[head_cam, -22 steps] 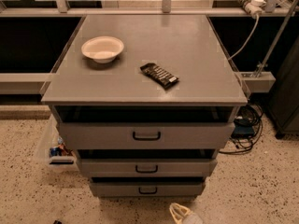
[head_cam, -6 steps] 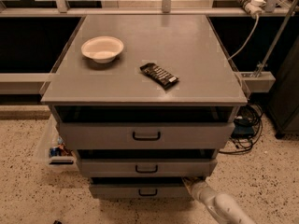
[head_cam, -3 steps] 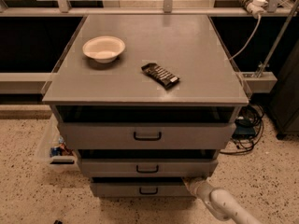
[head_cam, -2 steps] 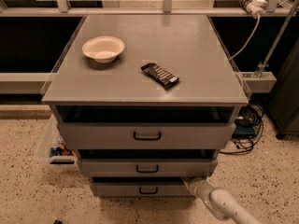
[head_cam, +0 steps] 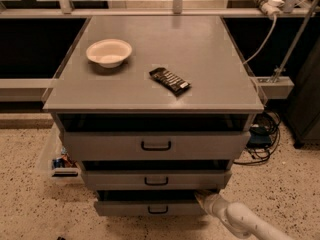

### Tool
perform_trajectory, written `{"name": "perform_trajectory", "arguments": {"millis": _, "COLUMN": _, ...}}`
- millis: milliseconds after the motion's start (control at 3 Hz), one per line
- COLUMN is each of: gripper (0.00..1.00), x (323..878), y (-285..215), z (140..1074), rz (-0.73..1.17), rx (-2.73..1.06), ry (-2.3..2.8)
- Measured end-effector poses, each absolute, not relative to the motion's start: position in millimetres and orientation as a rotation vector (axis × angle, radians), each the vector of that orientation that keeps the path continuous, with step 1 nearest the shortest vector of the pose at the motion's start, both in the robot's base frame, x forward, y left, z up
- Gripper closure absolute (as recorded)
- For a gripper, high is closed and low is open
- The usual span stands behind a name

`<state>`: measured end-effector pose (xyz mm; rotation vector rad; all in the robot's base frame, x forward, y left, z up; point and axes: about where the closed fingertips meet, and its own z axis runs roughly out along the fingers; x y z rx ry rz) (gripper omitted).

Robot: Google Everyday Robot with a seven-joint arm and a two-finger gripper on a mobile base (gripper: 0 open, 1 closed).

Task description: Open bottom drawer

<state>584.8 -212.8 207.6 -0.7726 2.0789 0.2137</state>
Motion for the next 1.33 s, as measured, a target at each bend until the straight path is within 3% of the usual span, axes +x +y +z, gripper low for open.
{"name": "perform_trajectory", "arguments": {"millis": 667, "gripper": 1.00, "x": 534.5, "y": -201.4, "z": 209.4, "rz": 0.376, "rx": -0.754, "ry": 2.263}}
{"name": "perform_trajectory", "arguments": {"millis": 1333, "gripper": 1.00, "x": 515.3, "y": -208.8, "z": 215.3, "rz": 0.392, "rx": -0.722, "ry": 2.309}}
